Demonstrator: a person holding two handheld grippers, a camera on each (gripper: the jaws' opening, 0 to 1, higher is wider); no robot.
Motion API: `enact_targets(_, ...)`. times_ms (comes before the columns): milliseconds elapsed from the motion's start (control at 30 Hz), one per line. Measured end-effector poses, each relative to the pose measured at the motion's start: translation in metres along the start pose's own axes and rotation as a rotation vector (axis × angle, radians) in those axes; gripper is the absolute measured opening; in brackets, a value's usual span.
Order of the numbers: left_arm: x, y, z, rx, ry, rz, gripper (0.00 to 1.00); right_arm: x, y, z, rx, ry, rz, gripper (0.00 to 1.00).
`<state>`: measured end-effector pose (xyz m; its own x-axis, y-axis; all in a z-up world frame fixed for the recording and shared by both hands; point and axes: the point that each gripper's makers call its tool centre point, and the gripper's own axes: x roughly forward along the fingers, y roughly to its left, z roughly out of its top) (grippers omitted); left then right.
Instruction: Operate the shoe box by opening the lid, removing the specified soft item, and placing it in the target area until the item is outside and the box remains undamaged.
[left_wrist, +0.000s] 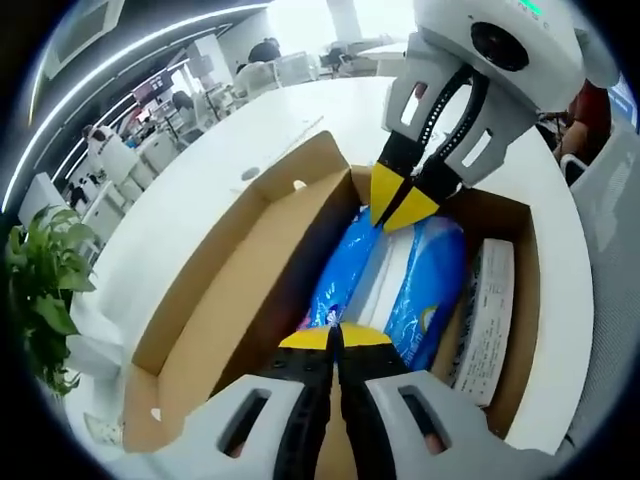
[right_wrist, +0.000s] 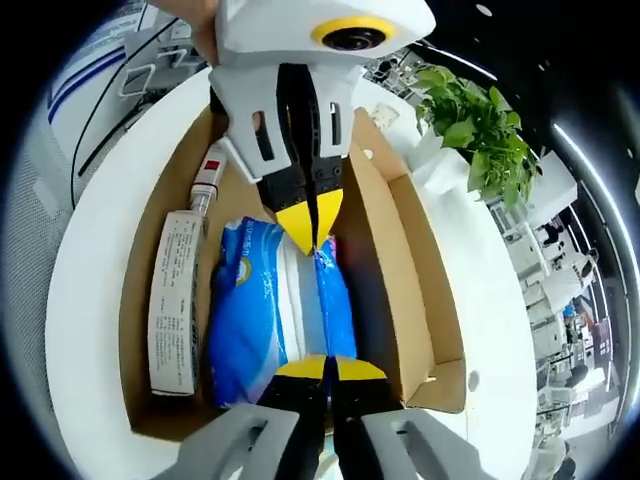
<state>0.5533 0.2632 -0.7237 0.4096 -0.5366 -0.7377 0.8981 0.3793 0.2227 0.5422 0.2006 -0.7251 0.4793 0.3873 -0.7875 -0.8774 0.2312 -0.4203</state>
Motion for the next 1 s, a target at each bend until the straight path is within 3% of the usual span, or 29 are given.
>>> enact_targets(1000, -0.042, 0.011, 0.029, 0.054, -0.021, 0.065, 0.00, -0.039, -0.016, 0.027, -0.031, -0.067, -0.052, 0.00)
